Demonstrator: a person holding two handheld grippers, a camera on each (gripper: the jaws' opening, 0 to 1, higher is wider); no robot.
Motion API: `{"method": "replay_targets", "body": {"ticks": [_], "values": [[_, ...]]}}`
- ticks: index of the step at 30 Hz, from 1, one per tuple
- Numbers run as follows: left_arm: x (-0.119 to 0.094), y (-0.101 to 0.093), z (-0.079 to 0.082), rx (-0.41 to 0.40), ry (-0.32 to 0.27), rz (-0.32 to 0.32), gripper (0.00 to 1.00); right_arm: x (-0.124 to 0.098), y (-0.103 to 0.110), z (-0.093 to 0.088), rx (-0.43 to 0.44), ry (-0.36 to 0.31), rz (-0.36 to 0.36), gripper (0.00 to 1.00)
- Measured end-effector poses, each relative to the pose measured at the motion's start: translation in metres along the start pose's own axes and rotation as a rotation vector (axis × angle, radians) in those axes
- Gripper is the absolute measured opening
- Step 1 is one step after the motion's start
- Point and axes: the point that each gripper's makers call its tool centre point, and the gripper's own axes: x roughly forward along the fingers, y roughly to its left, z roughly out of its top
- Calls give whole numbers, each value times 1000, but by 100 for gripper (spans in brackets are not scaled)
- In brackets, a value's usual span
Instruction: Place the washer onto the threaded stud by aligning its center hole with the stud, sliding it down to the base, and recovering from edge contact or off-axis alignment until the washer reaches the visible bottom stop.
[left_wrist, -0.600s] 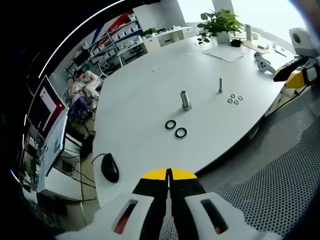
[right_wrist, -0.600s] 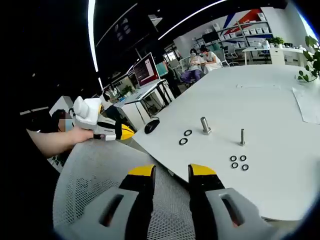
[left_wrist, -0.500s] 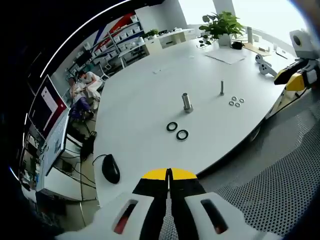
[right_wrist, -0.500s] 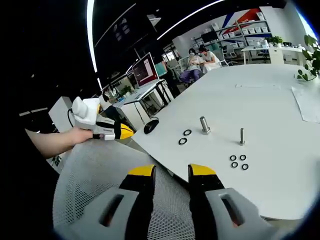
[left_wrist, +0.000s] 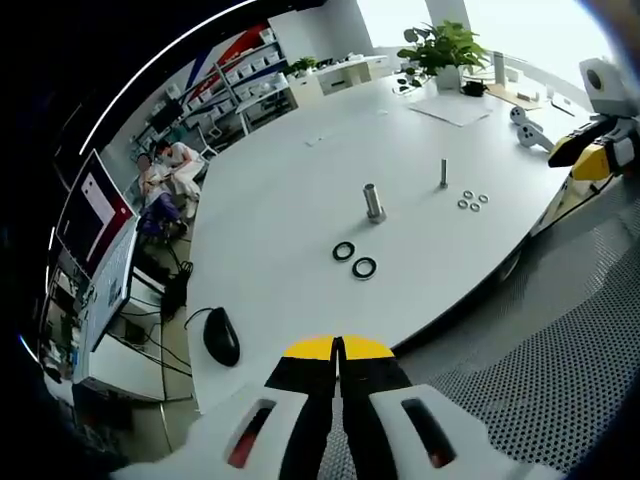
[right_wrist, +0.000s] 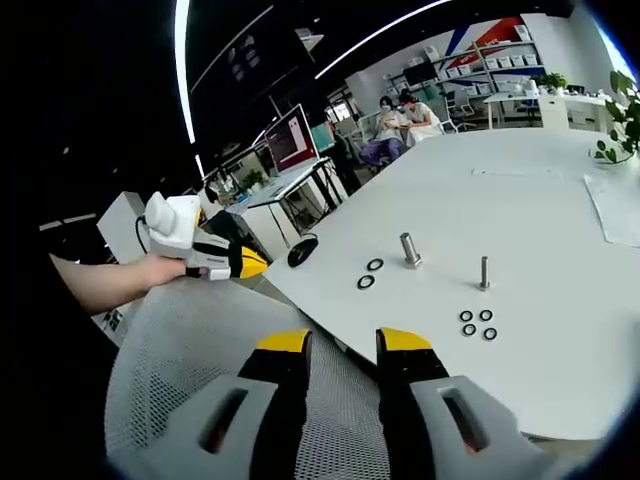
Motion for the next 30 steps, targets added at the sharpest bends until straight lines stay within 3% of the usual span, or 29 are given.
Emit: {"method": "replay_targets", "body": {"ticks": [30], "values": [[0, 1, 2, 2, -13, 2, 0, 0, -3, -2, 3, 8, -9, 28]]}}
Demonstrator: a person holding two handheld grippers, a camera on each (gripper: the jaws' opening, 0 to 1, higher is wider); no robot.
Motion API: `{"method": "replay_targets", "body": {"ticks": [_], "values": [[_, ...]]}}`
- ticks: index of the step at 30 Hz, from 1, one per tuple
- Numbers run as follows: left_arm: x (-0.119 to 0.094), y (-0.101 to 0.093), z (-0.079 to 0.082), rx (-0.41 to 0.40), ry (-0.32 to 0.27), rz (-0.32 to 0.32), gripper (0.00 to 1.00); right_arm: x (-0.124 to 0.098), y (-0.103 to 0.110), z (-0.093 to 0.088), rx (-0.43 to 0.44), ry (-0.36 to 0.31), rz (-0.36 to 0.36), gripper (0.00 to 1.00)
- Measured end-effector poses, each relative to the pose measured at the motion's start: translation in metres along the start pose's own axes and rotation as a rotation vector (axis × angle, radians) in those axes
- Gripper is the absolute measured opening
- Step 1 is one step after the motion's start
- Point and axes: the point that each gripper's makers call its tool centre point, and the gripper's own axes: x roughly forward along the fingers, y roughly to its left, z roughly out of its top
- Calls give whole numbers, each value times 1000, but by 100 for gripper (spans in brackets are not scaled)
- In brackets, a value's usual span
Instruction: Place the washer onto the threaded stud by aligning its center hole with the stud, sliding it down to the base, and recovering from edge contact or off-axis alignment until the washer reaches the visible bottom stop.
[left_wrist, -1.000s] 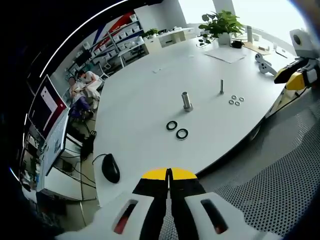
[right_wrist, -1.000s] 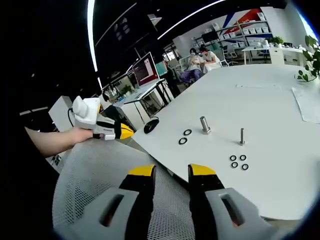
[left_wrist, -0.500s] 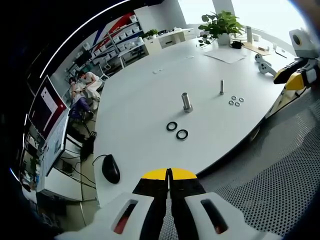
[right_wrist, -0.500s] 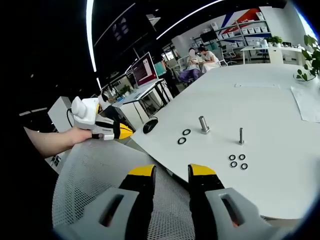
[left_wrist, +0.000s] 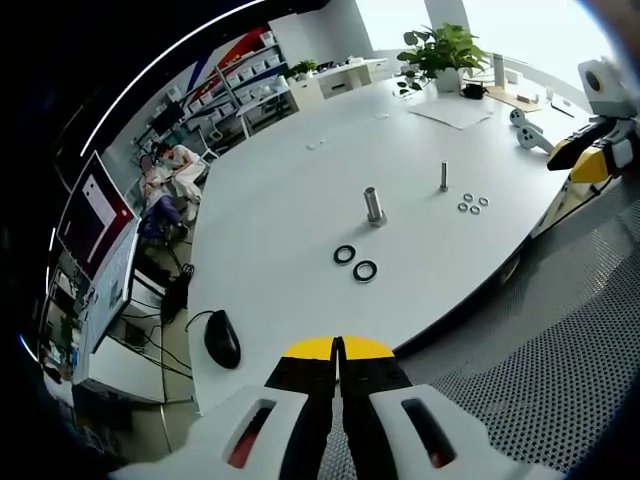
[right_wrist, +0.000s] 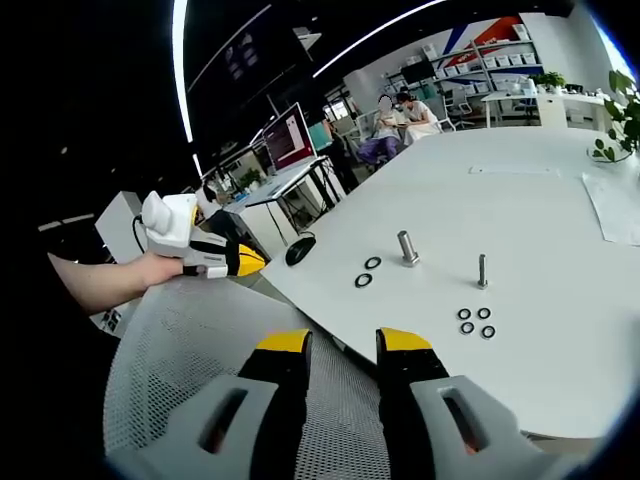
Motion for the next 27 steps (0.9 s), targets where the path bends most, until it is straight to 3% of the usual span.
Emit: {"method": "replay_targets", "body": {"ticks": [27], "values": [[-1, 2, 1, -7, -6, 10, 0, 1, 1, 0, 0, 4, 2, 28]]}}
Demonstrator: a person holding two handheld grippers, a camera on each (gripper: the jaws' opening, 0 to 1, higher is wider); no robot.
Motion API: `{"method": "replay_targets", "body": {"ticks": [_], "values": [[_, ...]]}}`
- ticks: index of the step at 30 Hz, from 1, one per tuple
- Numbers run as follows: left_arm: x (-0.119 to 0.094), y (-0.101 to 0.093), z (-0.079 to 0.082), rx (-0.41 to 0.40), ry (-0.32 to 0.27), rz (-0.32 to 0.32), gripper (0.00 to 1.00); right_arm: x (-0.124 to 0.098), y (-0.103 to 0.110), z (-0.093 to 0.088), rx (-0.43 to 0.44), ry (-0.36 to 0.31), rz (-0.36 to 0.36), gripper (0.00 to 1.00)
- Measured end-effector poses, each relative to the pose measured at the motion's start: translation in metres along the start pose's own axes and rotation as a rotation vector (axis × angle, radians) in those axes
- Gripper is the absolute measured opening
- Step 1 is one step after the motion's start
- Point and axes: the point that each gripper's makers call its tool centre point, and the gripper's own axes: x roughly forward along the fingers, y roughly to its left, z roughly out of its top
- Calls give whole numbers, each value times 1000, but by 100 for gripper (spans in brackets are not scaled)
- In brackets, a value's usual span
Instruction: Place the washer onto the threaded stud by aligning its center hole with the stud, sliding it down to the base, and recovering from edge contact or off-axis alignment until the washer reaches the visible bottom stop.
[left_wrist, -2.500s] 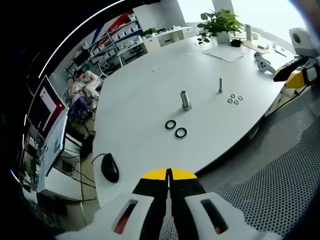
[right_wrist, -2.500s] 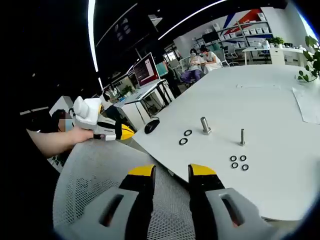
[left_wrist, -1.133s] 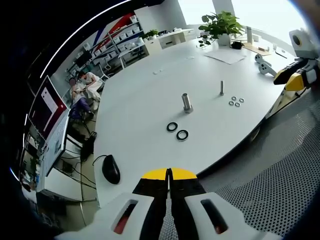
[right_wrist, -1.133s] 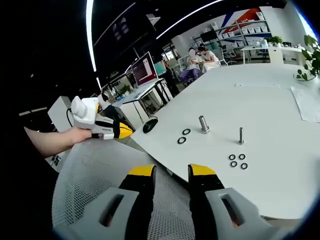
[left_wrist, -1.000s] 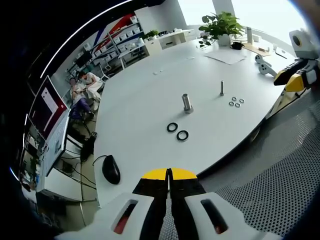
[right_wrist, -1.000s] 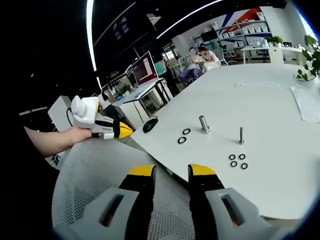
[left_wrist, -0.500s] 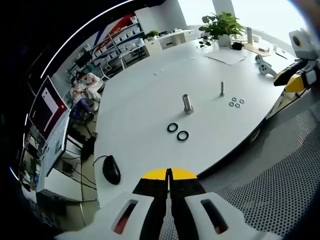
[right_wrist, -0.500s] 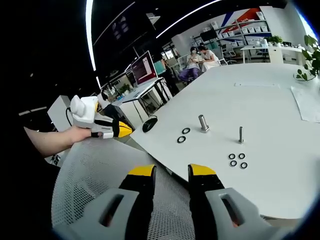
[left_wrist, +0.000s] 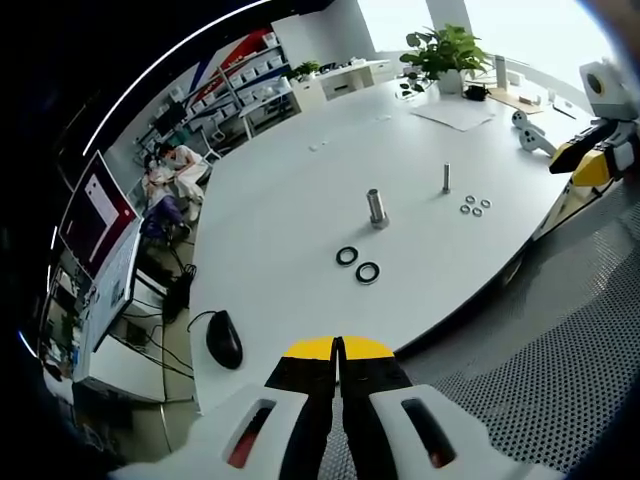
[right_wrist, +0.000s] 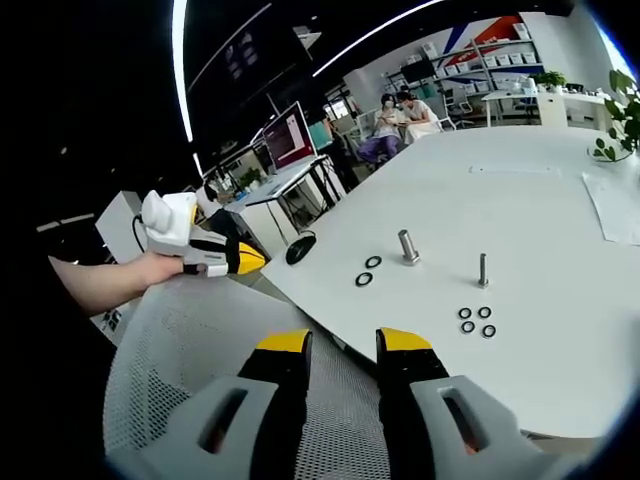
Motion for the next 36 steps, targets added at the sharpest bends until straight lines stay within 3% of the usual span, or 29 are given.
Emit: {"method": "replay_targets", "body": {"ticks": [19, 24, 28, 30, 33, 36], "values": [[0, -1, -1, -1, 4, -2, 0, 0, 0, -1, -4, 2, 5, 28], [-3, 0, 8, -17, -51, -16, 0, -1, 0, 3, 3, -17, 1, 28], [-6, -8, 12, -31, -72, -90, 0, -3, -2, 5, -6, -32, -8, 28], [-7, -2, 14, -24, -93, -102, 0, -5, -6, 7, 2, -43, -18, 28], [-4, 10, 15, -140, -114, -138, 4, -6, -8, 9, 9, -59, -29, 28], [-2, 22, 19, -252, -146, -134, 5, -7, -10, 10, 11, -68, -42, 28]]}}
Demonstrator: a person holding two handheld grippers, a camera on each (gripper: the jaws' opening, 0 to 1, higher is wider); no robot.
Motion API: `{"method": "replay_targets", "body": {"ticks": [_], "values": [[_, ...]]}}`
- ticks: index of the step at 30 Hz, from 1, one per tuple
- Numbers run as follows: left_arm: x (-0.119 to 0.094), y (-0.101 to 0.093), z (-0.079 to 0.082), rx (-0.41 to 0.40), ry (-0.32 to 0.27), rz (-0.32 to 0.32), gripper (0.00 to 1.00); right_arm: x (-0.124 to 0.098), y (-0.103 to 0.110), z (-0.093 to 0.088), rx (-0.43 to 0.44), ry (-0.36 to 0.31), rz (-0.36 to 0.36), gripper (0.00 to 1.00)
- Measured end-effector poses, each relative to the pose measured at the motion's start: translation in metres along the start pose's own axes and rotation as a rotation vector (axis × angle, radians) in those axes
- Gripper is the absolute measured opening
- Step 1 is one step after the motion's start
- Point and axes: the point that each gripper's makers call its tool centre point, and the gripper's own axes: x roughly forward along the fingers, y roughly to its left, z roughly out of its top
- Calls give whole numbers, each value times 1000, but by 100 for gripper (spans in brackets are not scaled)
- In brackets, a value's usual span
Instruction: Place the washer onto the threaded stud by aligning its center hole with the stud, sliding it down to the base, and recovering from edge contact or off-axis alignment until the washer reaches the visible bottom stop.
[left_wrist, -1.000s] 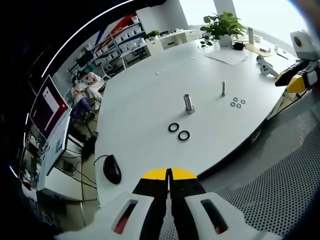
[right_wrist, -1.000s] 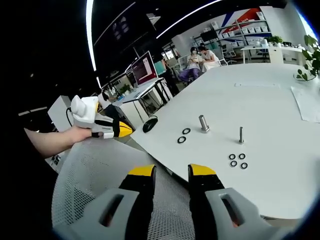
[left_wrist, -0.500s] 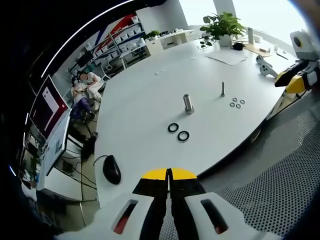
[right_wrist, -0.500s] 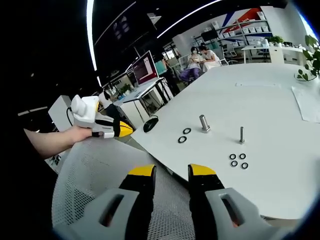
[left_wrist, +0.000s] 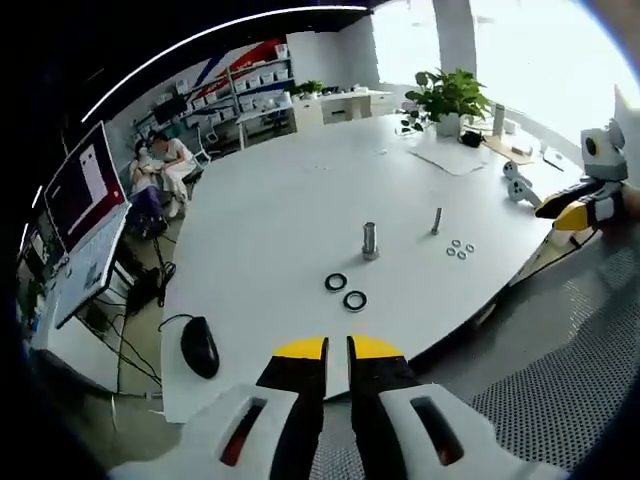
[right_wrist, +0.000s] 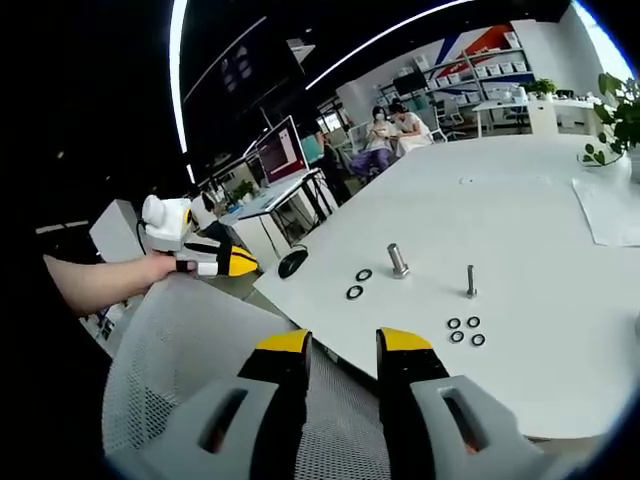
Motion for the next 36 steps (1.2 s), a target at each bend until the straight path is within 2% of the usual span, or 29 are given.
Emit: {"method": "replay_targets", "body": {"ticks": [1, 5, 9, 13, 19, 22, 26, 30, 34, 36], "values": [[0, 1, 3, -27, -26, 4, 5, 0, 0, 0, 2, -2, -1, 28], [-3, 0, 8, 3, -58, 12, 3, 1, -1, 0, 4, 1, -6, 28], [1, -6, 1, 6, -19, -24, 1, 1, -1, 1, -5, -2, -10, 28], [-1, -5, 5, -5, -41, -25, 1, 1, -3, 1, -8, -1, -20, 28], [0, -8, 3, 17, -22, -36, 0, 0, -6, 2, -32, 3, -48, 28], [-1, -8, 6, 18, -43, -42, 0, -1, -8, 3, -66, 6, -69, 28], [-2, -8, 9, 12, -64, -44, 0, -4, -15, 4, -90, 10, -122, 29], [-2, -18, 11, 15, -79, -102, 0, -8, -28, 4, -93, 16, -194, 30], [-3, -20, 12, -1, -90, -122, 0, -14, -40, 3, -110, 51, -278, 31], [-3, -21, 12, -4, -87, -138, 0, -17, -44, 6, -89, 46, -324, 31]]}}
